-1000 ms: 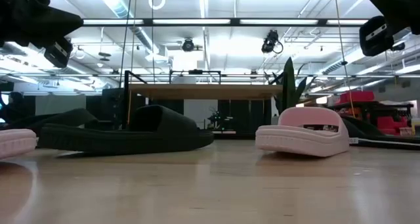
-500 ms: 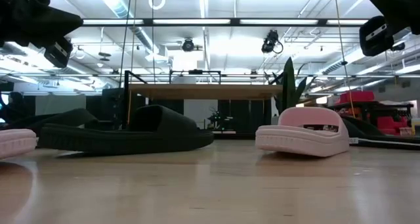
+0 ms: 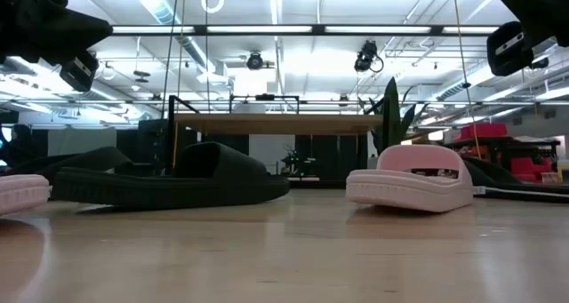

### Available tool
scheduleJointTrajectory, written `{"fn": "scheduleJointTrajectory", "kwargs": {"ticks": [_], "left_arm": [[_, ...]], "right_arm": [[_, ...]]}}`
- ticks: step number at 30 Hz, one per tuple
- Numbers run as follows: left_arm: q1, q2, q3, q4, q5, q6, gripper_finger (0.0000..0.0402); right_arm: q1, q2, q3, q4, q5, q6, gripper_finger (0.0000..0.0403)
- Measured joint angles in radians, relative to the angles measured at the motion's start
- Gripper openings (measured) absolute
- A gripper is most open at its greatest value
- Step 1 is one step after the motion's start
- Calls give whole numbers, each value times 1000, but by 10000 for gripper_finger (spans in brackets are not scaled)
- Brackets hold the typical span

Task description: Pick and place slides into the shelf

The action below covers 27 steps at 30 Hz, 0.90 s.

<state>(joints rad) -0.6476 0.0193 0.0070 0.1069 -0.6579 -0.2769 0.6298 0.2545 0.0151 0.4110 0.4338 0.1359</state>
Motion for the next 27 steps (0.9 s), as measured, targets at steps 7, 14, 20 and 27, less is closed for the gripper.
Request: {"fn": "scheduleJointTrajectory", "kwargs": {"ticks": [7, 14, 20, 27], "left_arm": [[0, 0, 0, 0, 0, 0, 28], [0, 0, 0, 0, 0, 0, 37], [0, 0, 0, 0, 0, 0, 29], [0, 0, 0, 0, 0, 0, 21]], "right_arm": [[0, 0, 0, 0, 0, 0, 13], [0, 0, 0, 0, 0, 0, 13], [0, 0, 0, 0, 0, 0, 13], [0, 0, 0, 0, 0, 0, 13]]}}
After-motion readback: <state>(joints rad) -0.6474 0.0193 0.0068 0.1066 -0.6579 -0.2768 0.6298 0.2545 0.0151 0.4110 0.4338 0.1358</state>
